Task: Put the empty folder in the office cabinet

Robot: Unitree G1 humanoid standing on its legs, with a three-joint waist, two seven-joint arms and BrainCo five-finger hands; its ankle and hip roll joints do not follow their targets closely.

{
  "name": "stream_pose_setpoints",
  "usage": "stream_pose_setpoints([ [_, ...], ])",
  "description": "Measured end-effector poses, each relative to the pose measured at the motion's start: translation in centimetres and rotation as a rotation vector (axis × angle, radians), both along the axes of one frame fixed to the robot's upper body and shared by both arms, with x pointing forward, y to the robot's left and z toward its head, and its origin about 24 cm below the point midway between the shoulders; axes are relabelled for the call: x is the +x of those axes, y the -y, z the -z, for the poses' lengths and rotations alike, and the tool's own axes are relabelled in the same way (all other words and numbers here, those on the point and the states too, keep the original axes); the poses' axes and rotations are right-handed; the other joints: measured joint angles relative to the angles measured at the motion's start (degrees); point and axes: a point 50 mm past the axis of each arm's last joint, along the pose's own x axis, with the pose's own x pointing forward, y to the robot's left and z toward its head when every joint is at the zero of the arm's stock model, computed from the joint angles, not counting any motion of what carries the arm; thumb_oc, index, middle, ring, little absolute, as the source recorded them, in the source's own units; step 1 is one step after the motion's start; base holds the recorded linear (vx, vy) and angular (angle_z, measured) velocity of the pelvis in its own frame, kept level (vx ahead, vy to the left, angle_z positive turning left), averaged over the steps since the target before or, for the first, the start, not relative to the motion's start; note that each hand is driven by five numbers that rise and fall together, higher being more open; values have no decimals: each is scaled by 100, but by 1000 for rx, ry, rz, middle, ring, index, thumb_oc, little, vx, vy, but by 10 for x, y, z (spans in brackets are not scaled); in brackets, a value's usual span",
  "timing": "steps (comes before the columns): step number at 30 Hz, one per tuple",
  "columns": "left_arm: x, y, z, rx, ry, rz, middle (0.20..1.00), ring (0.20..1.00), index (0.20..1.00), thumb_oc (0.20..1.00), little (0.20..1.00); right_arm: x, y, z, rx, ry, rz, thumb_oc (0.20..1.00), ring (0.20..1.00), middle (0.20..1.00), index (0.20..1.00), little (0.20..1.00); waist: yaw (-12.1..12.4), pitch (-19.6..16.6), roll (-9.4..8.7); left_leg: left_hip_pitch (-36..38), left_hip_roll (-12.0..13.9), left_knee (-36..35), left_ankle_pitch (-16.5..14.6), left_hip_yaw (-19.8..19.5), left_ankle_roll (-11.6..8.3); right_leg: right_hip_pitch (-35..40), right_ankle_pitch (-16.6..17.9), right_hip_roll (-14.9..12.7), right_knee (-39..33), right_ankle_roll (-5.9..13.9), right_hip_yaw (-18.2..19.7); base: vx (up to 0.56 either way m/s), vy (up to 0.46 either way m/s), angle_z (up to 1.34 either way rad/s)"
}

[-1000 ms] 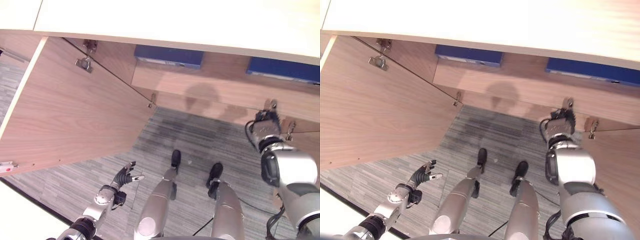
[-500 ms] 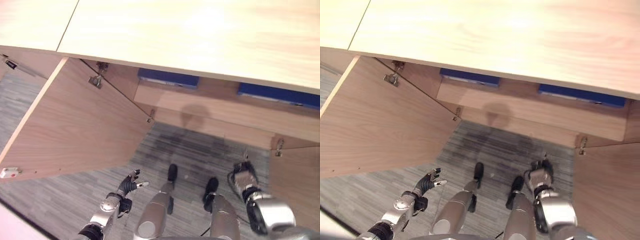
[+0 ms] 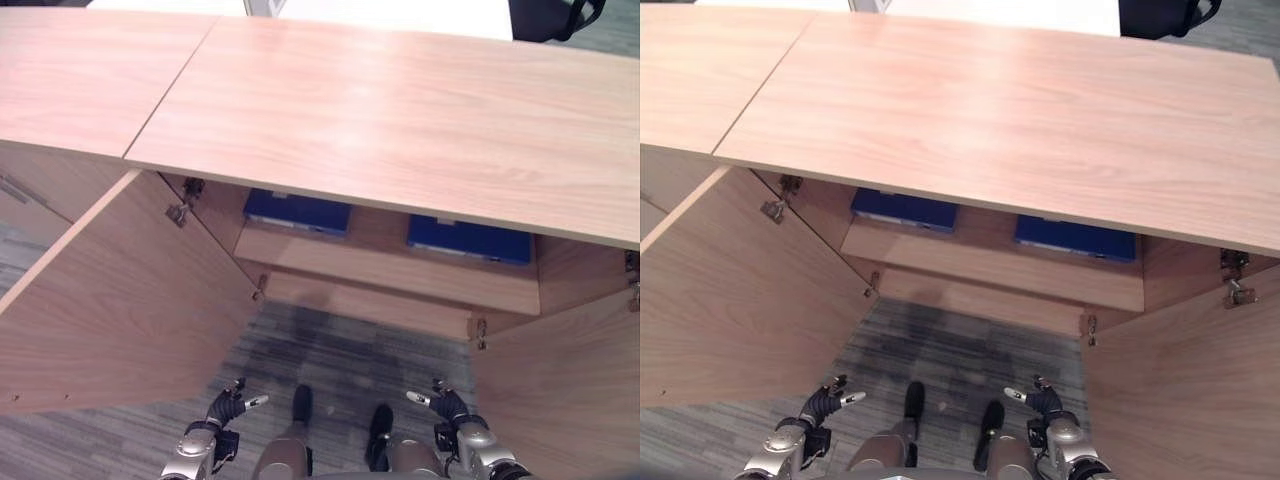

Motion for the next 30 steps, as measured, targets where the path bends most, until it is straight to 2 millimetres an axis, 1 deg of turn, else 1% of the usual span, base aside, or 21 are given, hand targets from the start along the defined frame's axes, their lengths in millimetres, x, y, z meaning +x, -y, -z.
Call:
stream_pose_setpoints([
  [2, 1, 0, 0, 6, 3, 5, 1000, 1000, 1000, 1000, 1000, -1, 0, 0, 2, -4, -6, 1000, 1000, 1000, 1000, 1000, -49, -40, -21, 37, -10, 0, -29, 18, 0, 68, 37, 4, -97, -12, 3, 31, 46, -3],
  [3, -1, 1, 1, 15, -3, -8, 1000, 1000, 1000, 1000, 1000, -2, -2, -1, 10, 14, -11, 1000, 1000, 1000, 1000, 1000, -61, -54, -36, 202, -13, 0, -46, 68, 19, 362, 211, 48, -365, -31, 0, 23, 45, -4],
  [8, -10, 1, 5, 43, -28, 9, 1000, 1000, 1000, 1000, 1000, -11, -2, 3, -10, -7, -32, 1000, 1000, 1000, 1000, 1000, -161, -219, -75, 568, -21, -4, -193, 149, -3, 869, 328, 103, -802, 36, 84, 16, 43, -12],
  [10, -18, 3, 8, 39, -51, 1, 1000, 1000, 1000, 1000, 1000, -21, -1, 6, -16, -33, -26, 1000, 1000, 1000, 1000, 1000, -186, -360, -89, 675, -22, -6, -243, 271, 5, 967, 353, 108, -885, 52, 166, 15, 48, -22],
  [14, -33, 9, 16, 39, -102, 16, 1000, 1000, 1000, 1000, 1000, -36, 2, 11, -40, -71, -24, 1000, 1000, 1000, 1000, 1000, -239, -386, -90, 891, -29, -11, -289, 346, 14, 1207, 416, 116, -1037, 73, 271, 30, 30, -13],
  [15, -40, 10, 18, 36, -121, 19, 1000, 1000, 1000, 1000, 1000, -45, 1, 14, -41, -93, -24, 1000, 1000, 1000, 1000, 1000, -262, -472, -80, 955, -32, -48, -314, 387, 16, 1273, 433, 117, -1087, 70, 298, -3, 22, -16],
  [16, -44, 10, 19, 37, -132, 16, 1000, 1000, 1000, 1000, 1000, -48, 2, 14, -42, -101, -23, 1000, 1000, 1000, 1000, 1000, -272, -518, -71, 980, -32, -57, -319, 407, 16, 1271, 434, 117, -1086, 71, 320, -22, 32, -13],
  [22, -49, 9, 20, 40, -146, 14, 1000, 1000, 1000, 1000, 1000, -50, 2, 15, -43, -104, -21, 1000, 1000, 1000, 1000, 1000, -296, -562, 3, 1048, -31, -58, -331, 446, 24, 1315, 460, 117, -1135, 81, 376, 9, 7, -4],
  [25, -53, 9, 22, 54, -167, 31, 1000, 1000, 1000, 1000, 1000, -50, 2, 15, -48, -106, -30, 1000, 1000, 1000, 1000, 1000, -295, -562, 22, 1097, -32, -53, -336, 492, 23, 1417, 526, 133, -1247, 81, 418, 16, 0, -7],
  [30, -52, 10, 23, 50, -168, 31, 1000, 1000, 1000, 1000, 1000, -51, 2, 15, -57, -110, -45, 1000, 1000, 1000, 1000, 1000, -301, -561, 26, 1119, -31, -58, -340, 497, 25, 1439, 525, 134, -1247, 81, 423, 2, 1, -1],
])
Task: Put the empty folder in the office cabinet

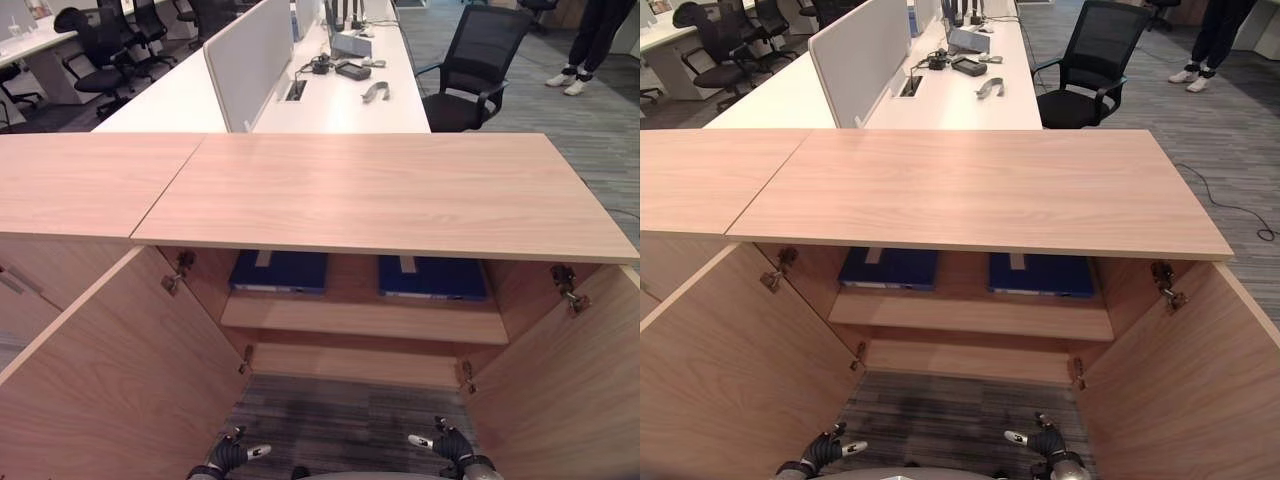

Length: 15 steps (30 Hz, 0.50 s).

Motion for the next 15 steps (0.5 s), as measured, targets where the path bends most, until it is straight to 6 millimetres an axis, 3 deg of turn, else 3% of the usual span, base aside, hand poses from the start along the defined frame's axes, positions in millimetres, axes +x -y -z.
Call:
stream_pose_setpoints([
  [15, 1, 5, 1, -12, 3, 0, 1000, 1000, 1000, 1000, 1000, 4, 1, -1, -4, 8, -3, 1000, 1000, 1000, 1000, 1000, 3, 125, -7, -5, 0, -1, 0, -22, 1, 6, -1, 2, 1, 1, -13, 0, 0, 0],
])
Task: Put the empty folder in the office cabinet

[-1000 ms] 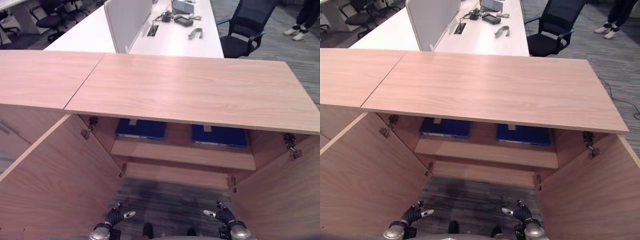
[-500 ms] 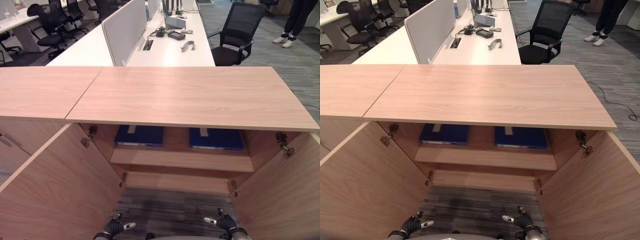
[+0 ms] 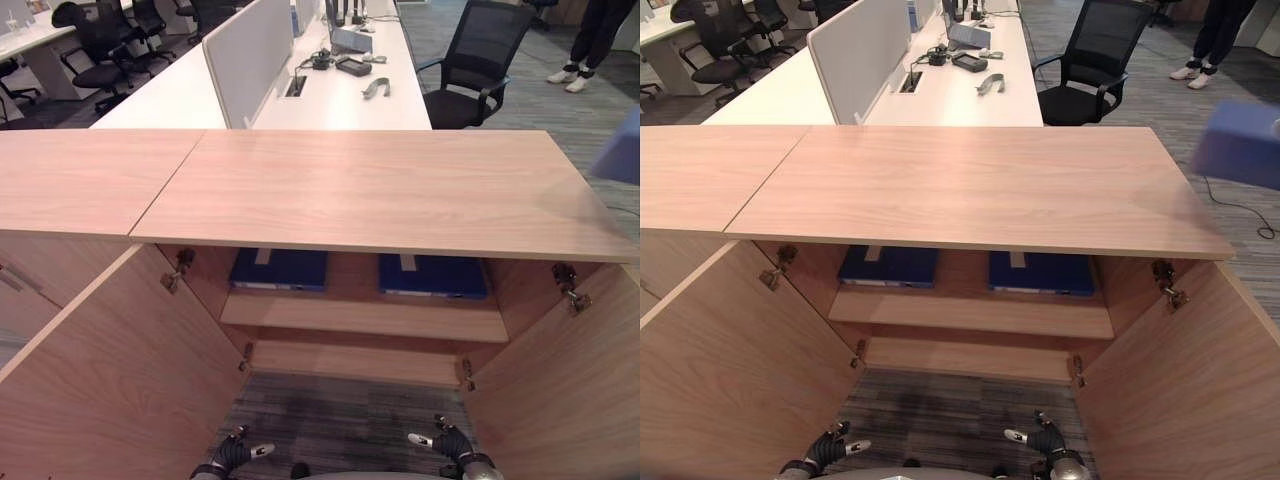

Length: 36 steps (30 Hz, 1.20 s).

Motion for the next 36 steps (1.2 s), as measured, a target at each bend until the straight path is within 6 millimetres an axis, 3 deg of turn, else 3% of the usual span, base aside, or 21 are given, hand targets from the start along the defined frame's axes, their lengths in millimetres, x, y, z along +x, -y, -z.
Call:
stream_pose_setpoints([
  [36, 7, 3, -1, -6, 26, -34, 1000, 1000, 1000, 1000, 1000, 4, -1, -1, 2, 5, -2, 1000, 1000, 1000, 1000, 1000, -3, 39, -73, 5, 0, 12, 1, -13, 1, 9, 3, 1, 26, -6, -10, 0, 0, 0],
])
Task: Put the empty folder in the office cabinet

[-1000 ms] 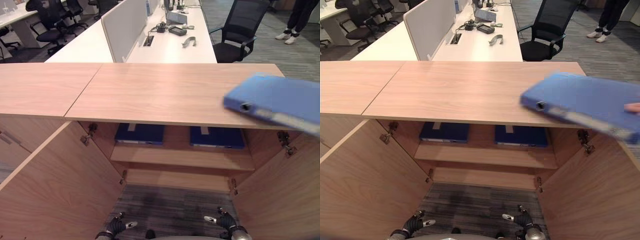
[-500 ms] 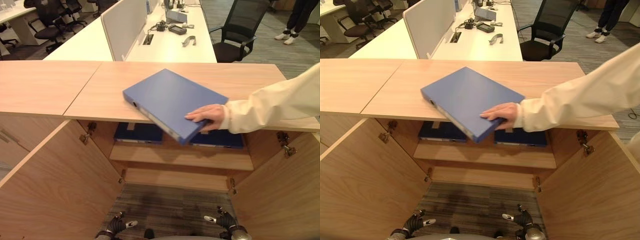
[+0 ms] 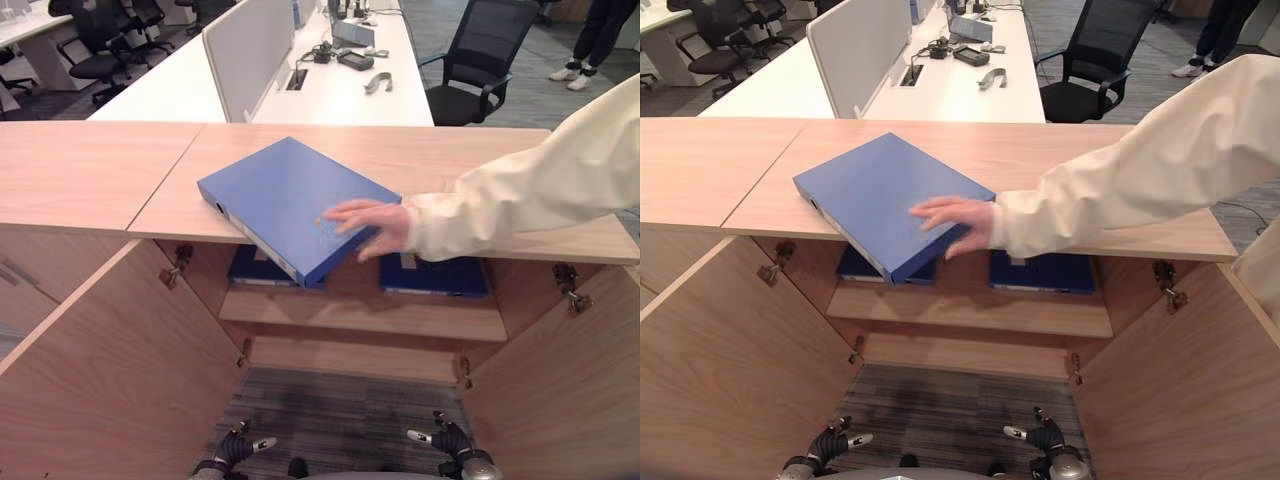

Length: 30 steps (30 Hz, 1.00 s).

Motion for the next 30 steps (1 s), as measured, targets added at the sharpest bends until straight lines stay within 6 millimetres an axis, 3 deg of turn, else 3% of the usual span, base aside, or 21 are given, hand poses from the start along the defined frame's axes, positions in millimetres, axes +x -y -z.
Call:
stream_pose_setpoints([
  [9, 14, 2, -6, -3, 64, -2, 1000, 1000, 1000, 1000, 1000, 0, 0, 0, 0, -2, 1, 1000, 1000, 1000, 1000, 1000, 3, -28, -31, 1, 0, -9, 0, -11, 0, 7, 1, 0, 0, -1, -11, 0, 0, 0],
  [10, 28, -3, -15, 41, 115, 59, 1000, 1000, 1000, 1000, 1000, -1, 0, 1, -2, -4, 0, 1000, 1000, 1000, 1000, 1000, 3, -42, -50, 6, 1, 19, 0, -13, 0, -22, 10, 1, -25, -33, -6, 1, 25, 10],
  [11, 67, -16, -46, 85, 311, 146, 1000, 1000, 1000, 1000, 1000, -2, 0, 0, -3, -5, -11, 1000, 1000, 1000, 1000, 1000, 66, -21, -95, -102, 20, -8, 9, -65, -15, -74, -12, 13, 52, -7, -71, -4, 33, -5],
  [12, 81, -32, -59, 99, 397, 34, 1000, 1000, 1000, 1000, 1000, 2, 2, -2, -5, 17, -3, 1000, 1000, 1000, 1000, 1000, 40, -88, -27, -53, 15, -11, 9, -9, -13, -63, -14, -3, 79, -6, -16, 6, 19, -4],
  [16, 73, -30, -71, 91, 487, -10, 1000, 1000, 1000, 1000, 1000, -10, 7, 1, -13, -9, 10, 1000, 1000, 1000, 1000, 1000, 15, -101, 42, -53, -54, -15, -75, -20, 15, -14, -1, -55, 0, 20, -3, 7, -2, -1],
  [17, 73, -28, -88, 91, 580, -28, 1000, 1000, 1000, 1000, 1000, -10, 6, 1, -9, -4, 11, 1000, 1000, 1000, 1000, 1000, 104, -37, 5, -41, -56, 7, -32, -56, 19, -12, 17, -53, 2, 6, -48, 19, -20, 13],
  [19, 79, -28, -101, 113, 655, -35, 1000, 1000, 1000, 1000, 1000, -11, 7, 1, -11, -6, 18, 1000, 1000, 1000, 1000, 1000, 237, -18, -22, -36, -55, 38, -29, -96, 19, 22, 16, -51, 1, 2, -107, 17, -16, 16],
  [22, 91, -44, -131, 245, 804, -111, 1000, 1000, 1000, 1000, 1000, -2, 8, -2, -22, 25, 51, 1000, 1000, 1000, 1000, 1000, 371, 40, -39, -16, -57, 39, -28, -142, 17, 63, -1, -52, -1, 12, -147, 27, -15, 9],
  [26, 105, -46, -174, 358, 1016, -113, 1000, 1000, 1000, 1000, 1000, 2, 6, -3, -23, 38, 43, 1000, 1000, 1000, 1000, 1000, 424, 47, -54, -2, -62, 36, -30, -161, 16, 85, -7, -56, -4, 17, -159, 8, -4, 1],
  [30, 111, -40, -195, 389, 1130, -103, 1000, 1000, 1000, 1000, 1000, -1, 3, -1, -21, 31, 46, 1000, 1000, 1000, 1000, 1000, 423, 47, -57, 1, -62, 35, -29, -169, 15, 87, -6, -54, 0, 17, -156, 0, 0, 0],
])
